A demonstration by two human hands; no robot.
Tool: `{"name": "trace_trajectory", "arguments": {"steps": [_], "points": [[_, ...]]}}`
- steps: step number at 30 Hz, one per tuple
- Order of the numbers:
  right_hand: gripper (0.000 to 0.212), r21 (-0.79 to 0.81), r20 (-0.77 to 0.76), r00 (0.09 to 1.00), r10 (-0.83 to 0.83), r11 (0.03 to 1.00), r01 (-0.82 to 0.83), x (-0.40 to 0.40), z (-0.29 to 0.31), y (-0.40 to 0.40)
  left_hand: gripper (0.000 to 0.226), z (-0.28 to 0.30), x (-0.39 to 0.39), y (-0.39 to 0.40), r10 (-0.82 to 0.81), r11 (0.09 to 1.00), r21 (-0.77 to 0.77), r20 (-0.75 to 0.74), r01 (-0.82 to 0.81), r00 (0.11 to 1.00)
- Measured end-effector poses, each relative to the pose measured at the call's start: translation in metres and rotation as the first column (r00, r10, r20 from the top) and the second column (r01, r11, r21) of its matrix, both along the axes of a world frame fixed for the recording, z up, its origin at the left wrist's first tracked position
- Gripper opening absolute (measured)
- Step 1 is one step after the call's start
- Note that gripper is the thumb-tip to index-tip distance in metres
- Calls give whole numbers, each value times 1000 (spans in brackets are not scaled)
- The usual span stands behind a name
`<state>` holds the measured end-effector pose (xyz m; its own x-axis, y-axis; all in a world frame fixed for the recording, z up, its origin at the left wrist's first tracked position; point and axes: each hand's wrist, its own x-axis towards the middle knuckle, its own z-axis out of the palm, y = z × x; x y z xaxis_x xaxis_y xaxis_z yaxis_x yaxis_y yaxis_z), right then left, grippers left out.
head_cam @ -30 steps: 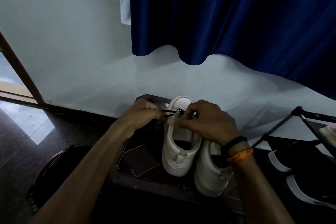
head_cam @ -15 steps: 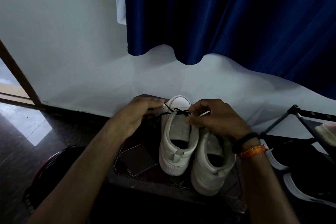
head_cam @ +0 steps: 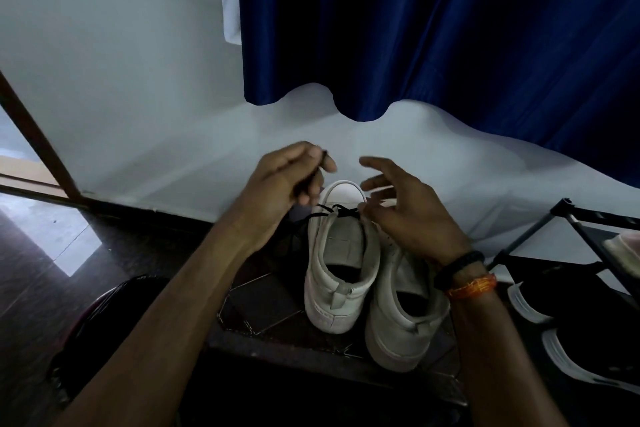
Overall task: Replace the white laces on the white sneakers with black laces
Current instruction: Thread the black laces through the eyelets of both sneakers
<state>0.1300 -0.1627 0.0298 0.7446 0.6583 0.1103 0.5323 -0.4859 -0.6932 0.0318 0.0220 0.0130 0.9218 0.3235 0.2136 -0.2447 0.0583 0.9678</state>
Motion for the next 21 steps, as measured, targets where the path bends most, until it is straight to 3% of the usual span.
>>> {"name": "trace_trajectory", "arguments": {"steps": [2,4,6,10,15,18,21], "points": [[77,54,83,986,146,987,-150,-7,2,4,27,2,-2,-11,-106,979,173,-36,110,994],[78,74,192,949,249,961,-267,-10,0,8,23,1,-1,-18,-172,950,257,-51,180,984],[65,107,257,933,251,952,-286,-10,-3,10,18,2,-1,-19,-199,938,280,-54,207,978],[32,138,295,949,109,978,-155,-6,-1,7,16,2,-1,-14,-220,946,237,-34,222,975],[20,263,211,970,-116,963,58,9,7,-13,23,-2,1,3,20,985,171,-36,-14,999],[18,231,157,983,-95,971,57,25,9,-32,27,-9,4,20,202,979,37,-79,-200,976],[19,210,65,998,-9,978,-5,33,11,-47,25,-17,4,37,319,939,-64,-214,-339,923]]}}
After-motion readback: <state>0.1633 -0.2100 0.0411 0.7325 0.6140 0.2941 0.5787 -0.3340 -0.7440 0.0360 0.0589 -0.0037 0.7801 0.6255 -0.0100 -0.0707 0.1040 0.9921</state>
